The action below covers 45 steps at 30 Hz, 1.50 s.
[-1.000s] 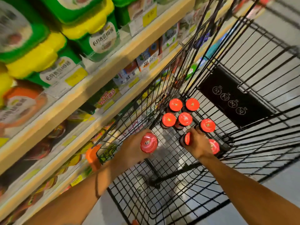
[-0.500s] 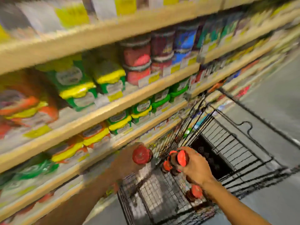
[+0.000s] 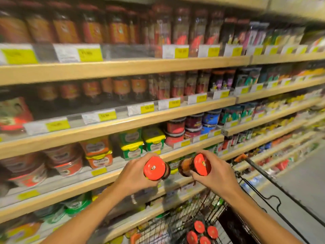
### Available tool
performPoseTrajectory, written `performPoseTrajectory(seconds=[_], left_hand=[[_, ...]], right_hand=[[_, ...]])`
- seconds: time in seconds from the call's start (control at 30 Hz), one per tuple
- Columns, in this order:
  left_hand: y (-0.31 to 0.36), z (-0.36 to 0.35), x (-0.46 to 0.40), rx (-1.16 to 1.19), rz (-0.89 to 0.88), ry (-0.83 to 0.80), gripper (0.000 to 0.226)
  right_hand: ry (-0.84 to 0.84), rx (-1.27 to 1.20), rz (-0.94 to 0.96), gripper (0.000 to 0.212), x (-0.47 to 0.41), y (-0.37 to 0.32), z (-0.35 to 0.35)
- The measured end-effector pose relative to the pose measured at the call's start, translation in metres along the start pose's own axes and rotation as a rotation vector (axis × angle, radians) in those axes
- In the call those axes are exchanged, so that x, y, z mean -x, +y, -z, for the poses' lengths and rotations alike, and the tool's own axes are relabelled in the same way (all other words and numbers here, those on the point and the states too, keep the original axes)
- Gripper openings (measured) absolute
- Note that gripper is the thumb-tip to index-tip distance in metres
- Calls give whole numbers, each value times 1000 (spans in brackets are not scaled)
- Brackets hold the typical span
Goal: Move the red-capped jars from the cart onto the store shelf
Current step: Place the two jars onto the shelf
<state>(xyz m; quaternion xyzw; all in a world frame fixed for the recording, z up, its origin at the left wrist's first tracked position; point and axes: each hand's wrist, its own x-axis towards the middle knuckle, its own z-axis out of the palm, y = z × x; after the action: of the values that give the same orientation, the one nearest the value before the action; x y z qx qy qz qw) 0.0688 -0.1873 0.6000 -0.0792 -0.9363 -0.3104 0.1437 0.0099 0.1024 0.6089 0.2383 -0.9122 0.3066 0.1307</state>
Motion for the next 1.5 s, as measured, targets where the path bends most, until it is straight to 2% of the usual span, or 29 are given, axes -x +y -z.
performPoseTrajectory(seconds=[0.27, 0.43, 0.8, 1.07, 1.2, 1.4, 1.5], left_hand=[[27, 79, 22, -87, -42, 226, 74], [36, 128, 34, -138, -73, 298, 73], [45, 219, 68, -241, -122, 465, 75], [51, 271, 92, -272, -128, 575, 74], [59, 298, 95, -320, -154, 681, 73], [76, 328, 95, -281, -221, 807, 67], [79, 342, 93, -316, -219, 846, 71]], right_hand=[[87, -54, 232, 68, -32, -68, 41], [138, -103, 352, 66, -47, -107, 55], [199, -193, 546, 66, -85, -181, 68], [326, -272, 703, 65, -109, -246, 83], [360, -365, 779, 63, -128, -284, 94], [435, -407, 830, 65, -164, -329, 98], [464, -424, 845, 64, -183, -344, 91]])
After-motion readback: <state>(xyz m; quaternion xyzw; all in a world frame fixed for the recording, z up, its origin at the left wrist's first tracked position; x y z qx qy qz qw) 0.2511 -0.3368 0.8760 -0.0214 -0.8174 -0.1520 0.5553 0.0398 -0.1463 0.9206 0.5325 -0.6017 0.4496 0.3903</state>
